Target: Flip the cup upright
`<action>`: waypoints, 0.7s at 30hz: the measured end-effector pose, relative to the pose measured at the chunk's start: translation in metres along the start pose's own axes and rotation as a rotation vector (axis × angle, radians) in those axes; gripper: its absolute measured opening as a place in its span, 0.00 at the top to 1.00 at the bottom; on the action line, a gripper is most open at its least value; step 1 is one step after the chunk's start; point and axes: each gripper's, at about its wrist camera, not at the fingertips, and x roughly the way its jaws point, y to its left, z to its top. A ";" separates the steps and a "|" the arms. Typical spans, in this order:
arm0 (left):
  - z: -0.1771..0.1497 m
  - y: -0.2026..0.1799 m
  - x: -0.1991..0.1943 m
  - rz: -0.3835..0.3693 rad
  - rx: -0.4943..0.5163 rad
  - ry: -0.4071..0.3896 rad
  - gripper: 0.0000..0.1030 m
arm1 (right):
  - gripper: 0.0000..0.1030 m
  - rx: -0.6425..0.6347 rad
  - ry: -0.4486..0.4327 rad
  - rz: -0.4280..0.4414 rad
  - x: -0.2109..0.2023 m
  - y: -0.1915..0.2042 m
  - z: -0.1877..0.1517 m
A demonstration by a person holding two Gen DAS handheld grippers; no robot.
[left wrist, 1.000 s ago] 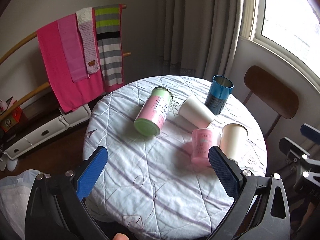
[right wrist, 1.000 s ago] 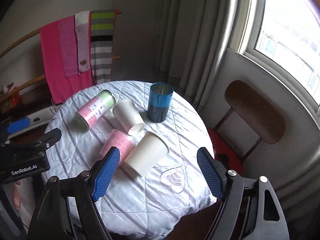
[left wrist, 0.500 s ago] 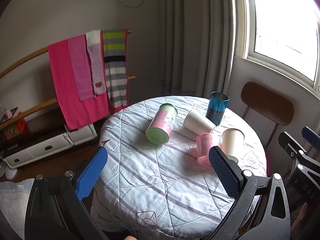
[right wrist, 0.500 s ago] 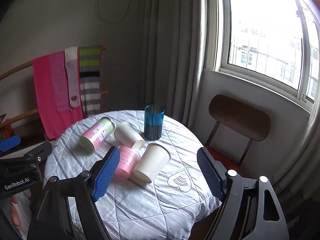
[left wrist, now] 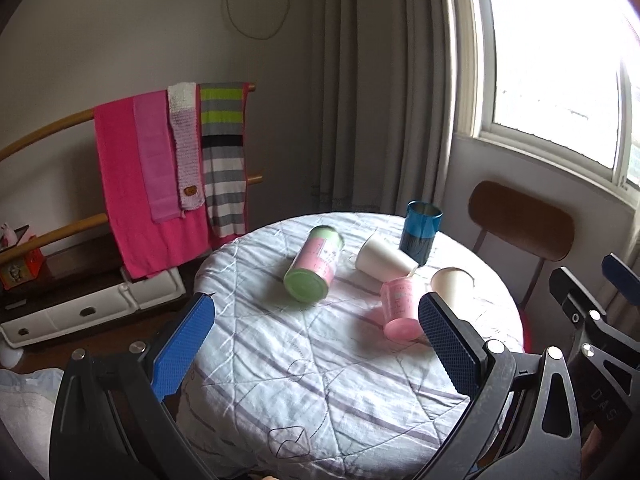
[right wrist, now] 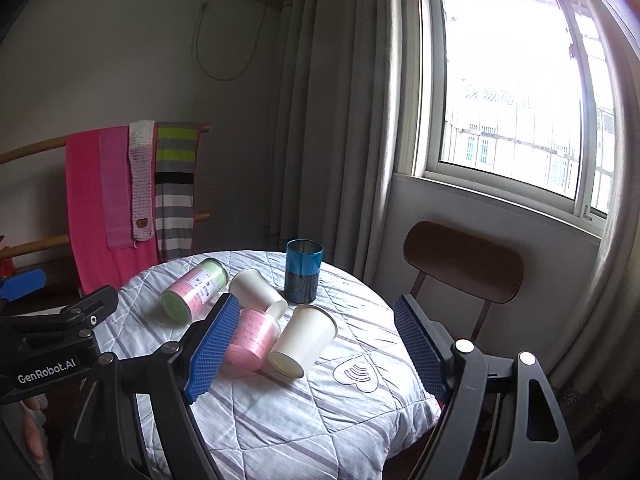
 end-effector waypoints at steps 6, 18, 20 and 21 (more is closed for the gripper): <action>0.000 -0.004 -0.003 -0.022 0.017 -0.012 0.00 | 0.21 0.013 -0.017 -0.012 -0.004 -0.003 -0.003; 0.000 -0.005 -0.002 0.002 0.027 -0.001 0.00 | 0.21 0.010 -0.064 -0.012 -0.008 -0.003 -0.002; 0.000 -0.005 -0.003 0.002 0.026 -0.003 0.00 | 0.21 0.008 -0.056 -0.013 -0.006 -0.003 -0.002; 0.000 -0.005 -0.003 0.007 0.032 -0.008 0.00 | 0.21 0.008 -0.053 -0.010 -0.005 -0.003 -0.002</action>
